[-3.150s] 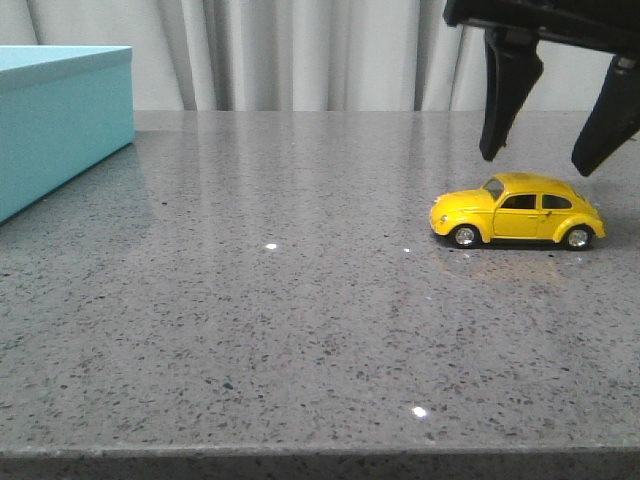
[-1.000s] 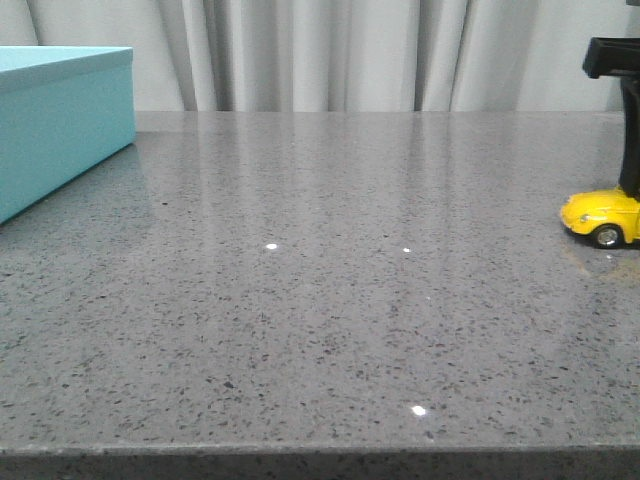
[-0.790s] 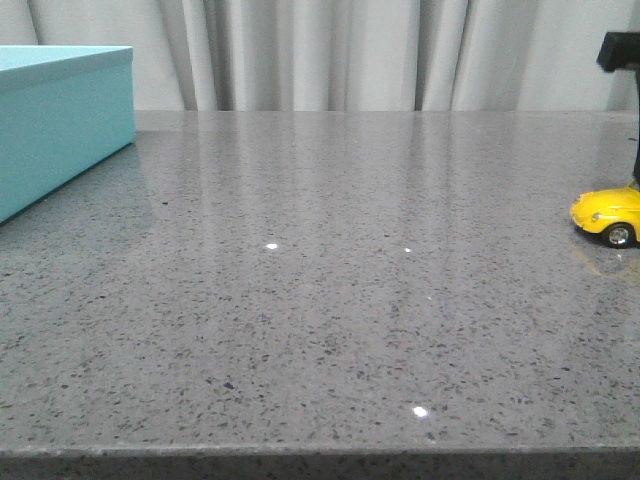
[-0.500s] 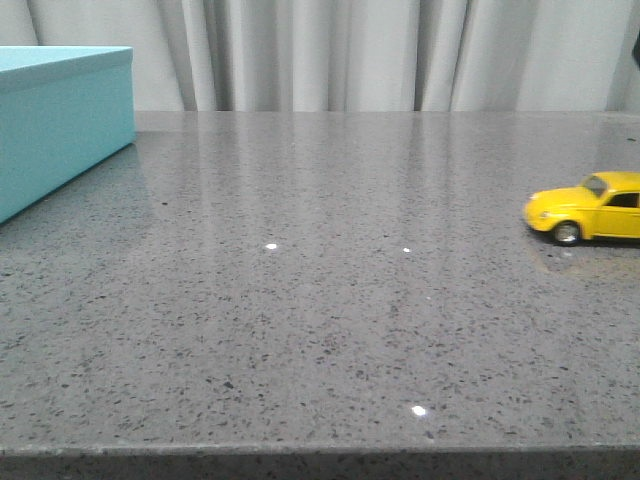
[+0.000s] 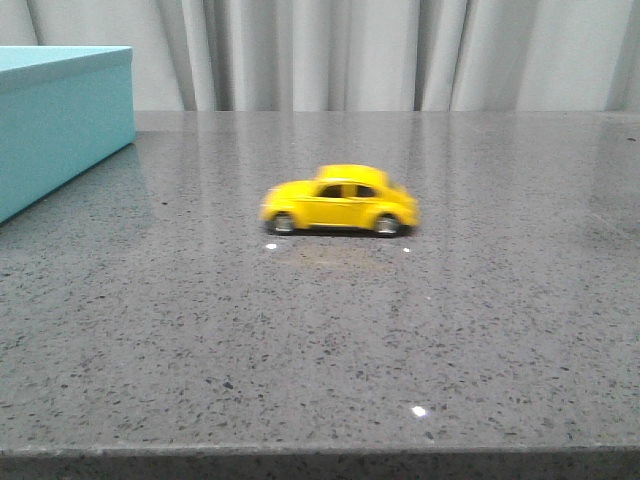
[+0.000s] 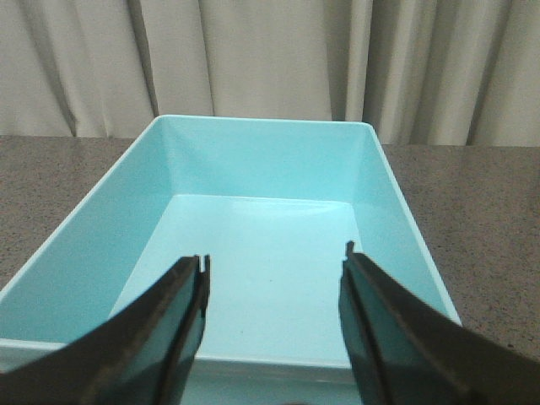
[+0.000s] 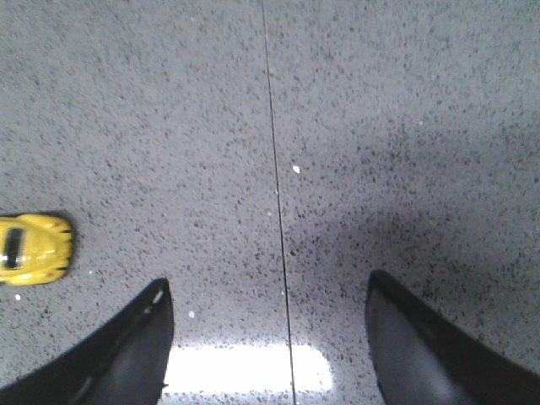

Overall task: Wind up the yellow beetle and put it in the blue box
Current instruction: 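Open the right gripper and release the Beetle to roll toward the blue box, then lower the left gripper onto the Beetle beside the box and grasp it, then lift the Beetle with the left gripper and carry it over the box, then lower the Beetle into the blue box, open the left gripper, withdraw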

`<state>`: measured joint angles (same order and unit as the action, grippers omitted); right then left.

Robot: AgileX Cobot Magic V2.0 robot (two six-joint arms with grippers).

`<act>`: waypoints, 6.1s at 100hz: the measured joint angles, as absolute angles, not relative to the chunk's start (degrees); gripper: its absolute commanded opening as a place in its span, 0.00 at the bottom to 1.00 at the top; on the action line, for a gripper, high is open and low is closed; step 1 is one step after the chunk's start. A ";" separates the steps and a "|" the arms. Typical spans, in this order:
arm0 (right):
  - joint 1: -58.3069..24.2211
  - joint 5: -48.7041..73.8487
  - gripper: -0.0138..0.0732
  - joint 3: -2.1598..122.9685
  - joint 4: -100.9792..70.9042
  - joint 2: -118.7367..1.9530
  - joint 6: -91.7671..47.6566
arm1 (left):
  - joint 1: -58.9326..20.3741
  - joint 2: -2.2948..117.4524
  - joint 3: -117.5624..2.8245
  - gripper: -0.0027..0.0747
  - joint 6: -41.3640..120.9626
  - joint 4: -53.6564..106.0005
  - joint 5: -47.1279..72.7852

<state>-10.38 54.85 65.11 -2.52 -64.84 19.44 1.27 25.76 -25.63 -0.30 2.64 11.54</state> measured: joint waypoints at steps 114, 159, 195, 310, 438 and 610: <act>-10.38 48.69 0.72 55.96 -3.21 -45.77 19.41 | -16.48 56.02 -56.26 0.66 26.72 3.93 36.28; -10.38 48.90 0.72 55.96 -3.69 -45.77 18.79 | -25.07 83.46 -78.92 0.66 49.04 3.93 61.17; -10.38 48.90 0.72 55.96 -4.40 -45.77 18.70 | -25.07 92.89 -79.95 0.66 55.31 1.44 62.69; -10.38 49.11 0.72 55.96 -4.49 -45.77 18.57 | -25.07 98.49 -91.43 0.30 45.66 -0.69 61.58; -10.38 49.11 0.72 55.96 -5.18 -45.77 18.57 | 2.04 94.68 -83.13 0.44 1.35 -2.49 56.19; -10.38 38.18 0.08 41.07 3.04 -19.13 13.41 | -2.79 53.96 -52.43 0.01 10.18 7.05 27.75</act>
